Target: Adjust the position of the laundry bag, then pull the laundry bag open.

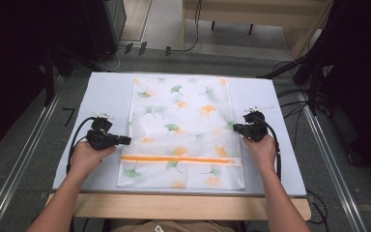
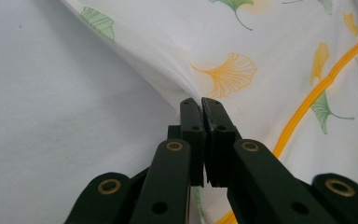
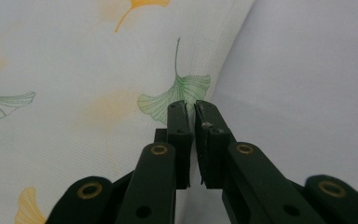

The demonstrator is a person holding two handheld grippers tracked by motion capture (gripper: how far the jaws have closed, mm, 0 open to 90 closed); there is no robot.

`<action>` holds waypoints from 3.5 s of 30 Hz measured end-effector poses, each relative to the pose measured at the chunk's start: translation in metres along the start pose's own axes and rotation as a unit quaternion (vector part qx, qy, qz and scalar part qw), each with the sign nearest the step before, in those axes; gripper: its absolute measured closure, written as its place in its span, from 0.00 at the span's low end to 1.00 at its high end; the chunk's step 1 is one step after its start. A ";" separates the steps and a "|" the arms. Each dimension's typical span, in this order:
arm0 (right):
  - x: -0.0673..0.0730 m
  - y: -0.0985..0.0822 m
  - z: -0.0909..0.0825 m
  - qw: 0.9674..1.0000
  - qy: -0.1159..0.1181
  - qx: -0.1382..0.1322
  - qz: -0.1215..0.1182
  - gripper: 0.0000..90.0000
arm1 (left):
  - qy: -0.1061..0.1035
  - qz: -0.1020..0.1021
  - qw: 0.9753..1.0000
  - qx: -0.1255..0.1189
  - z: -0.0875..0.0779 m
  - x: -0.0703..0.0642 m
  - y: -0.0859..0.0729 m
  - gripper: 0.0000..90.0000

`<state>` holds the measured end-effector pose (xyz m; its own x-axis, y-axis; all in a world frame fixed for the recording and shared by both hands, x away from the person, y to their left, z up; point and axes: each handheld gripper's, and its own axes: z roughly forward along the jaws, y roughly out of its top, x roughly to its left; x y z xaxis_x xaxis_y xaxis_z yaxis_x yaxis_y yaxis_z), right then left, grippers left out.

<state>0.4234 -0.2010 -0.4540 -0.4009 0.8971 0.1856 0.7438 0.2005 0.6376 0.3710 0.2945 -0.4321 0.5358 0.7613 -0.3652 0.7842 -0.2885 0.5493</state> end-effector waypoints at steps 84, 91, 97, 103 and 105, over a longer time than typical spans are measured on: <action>0.023 -0.093 -0.065 0.997 0.038 0.066 -0.023 0.67 | -0.048 0.115 0.992 -0.003 0.039 -0.086 0.044 0.43; 0.025 -0.093 -0.060 0.997 0.035 0.064 -0.034 0.68 | -0.048 0.117 0.992 0.000 0.043 -0.087 0.046 0.43; 0.031 -0.091 -0.055 0.997 0.026 0.060 -0.045 0.72 | -0.047 0.117 0.992 0.000 0.045 -0.088 0.046 0.45; 0.039 -0.091 -0.053 0.996 0.008 0.059 -0.068 0.81 | -0.064 0.104 0.993 -0.006 0.048 -0.090 0.046 0.47; 0.039 -0.091 -0.053 0.996 0.010 0.060 -0.070 0.83 | -0.065 0.105 0.992 0.000 0.048 -0.091 0.046 0.50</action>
<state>0.3116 -0.2046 -0.4651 -0.5141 0.8497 0.1166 0.7379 0.3689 0.5651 0.3737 0.1841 -0.4100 0.7232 0.6029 -0.3368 0.6510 -0.4323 0.6239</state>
